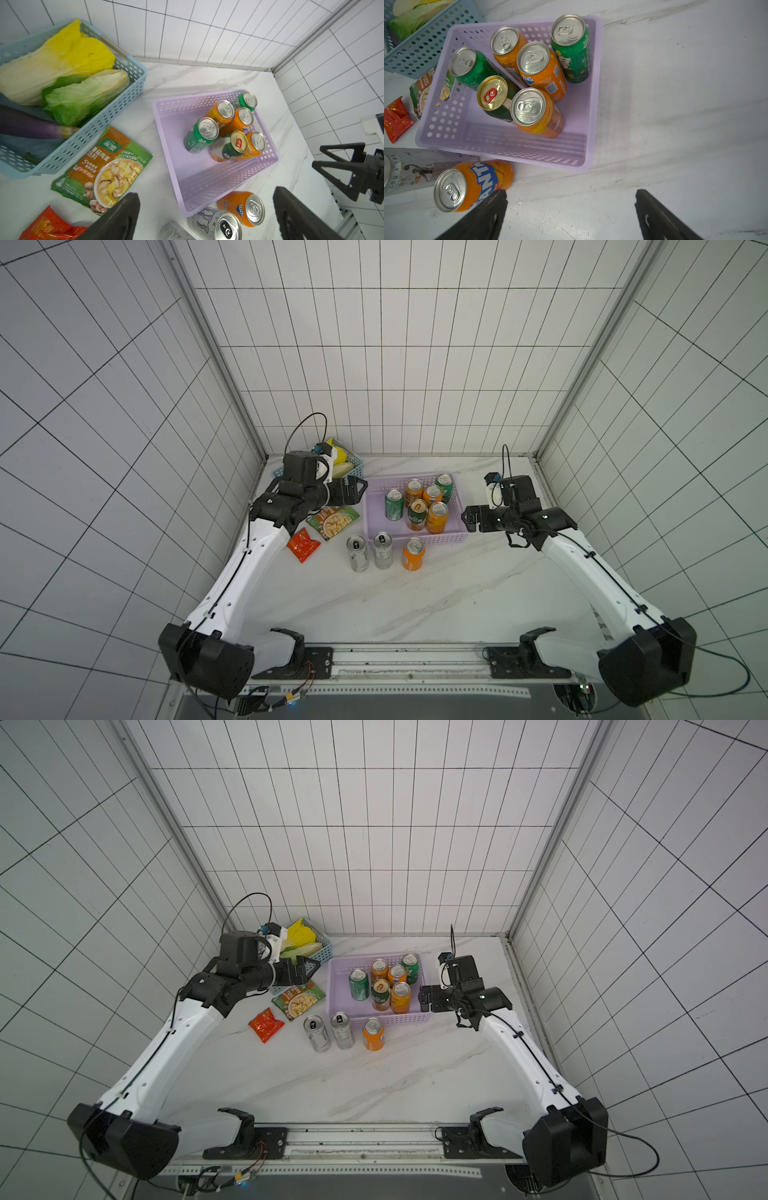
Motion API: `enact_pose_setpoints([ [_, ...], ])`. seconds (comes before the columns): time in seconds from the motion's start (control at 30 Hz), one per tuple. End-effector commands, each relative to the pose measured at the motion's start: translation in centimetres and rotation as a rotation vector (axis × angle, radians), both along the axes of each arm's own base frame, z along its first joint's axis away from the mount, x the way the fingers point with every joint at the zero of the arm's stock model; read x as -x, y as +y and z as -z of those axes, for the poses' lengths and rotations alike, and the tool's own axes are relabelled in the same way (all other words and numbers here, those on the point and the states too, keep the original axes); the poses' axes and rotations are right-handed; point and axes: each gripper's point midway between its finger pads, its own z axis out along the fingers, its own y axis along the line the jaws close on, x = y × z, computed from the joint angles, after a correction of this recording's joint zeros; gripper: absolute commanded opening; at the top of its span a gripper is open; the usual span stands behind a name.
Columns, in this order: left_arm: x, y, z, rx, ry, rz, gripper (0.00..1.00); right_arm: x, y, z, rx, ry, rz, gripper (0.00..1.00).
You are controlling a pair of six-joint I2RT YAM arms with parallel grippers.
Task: Take out the drinks from the basket
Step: Pick up the drink from the basket.
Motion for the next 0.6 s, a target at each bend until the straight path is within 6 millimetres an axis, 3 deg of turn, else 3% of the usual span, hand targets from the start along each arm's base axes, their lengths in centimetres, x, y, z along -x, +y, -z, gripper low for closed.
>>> enact_pose_setpoints([
  [0.0, -0.4, 2.0, -2.5, 0.089, -0.102, -0.045, 0.98, -0.5, 1.1, -0.6, 0.065, -0.022, -0.046, 0.99],
  [0.2, -0.9, 6.4, -1.2, 0.074, -0.176, -0.21, 0.98, -1.6, 3.7, 1.1, 0.104, 0.014, -0.125, 0.99],
  [0.37, -1.2, 8.2, 1.2, 0.049, -0.16, -0.287, 0.98, -2.5, 5.3, 2.9, 0.151, 0.049, -0.173, 0.99],
  [0.57, -1.1, 9.5, 1.9, 0.048, -0.137, -0.327, 0.98, -3.4, 6.9, 5.4, 0.201, 0.094, -0.224, 1.0],
])
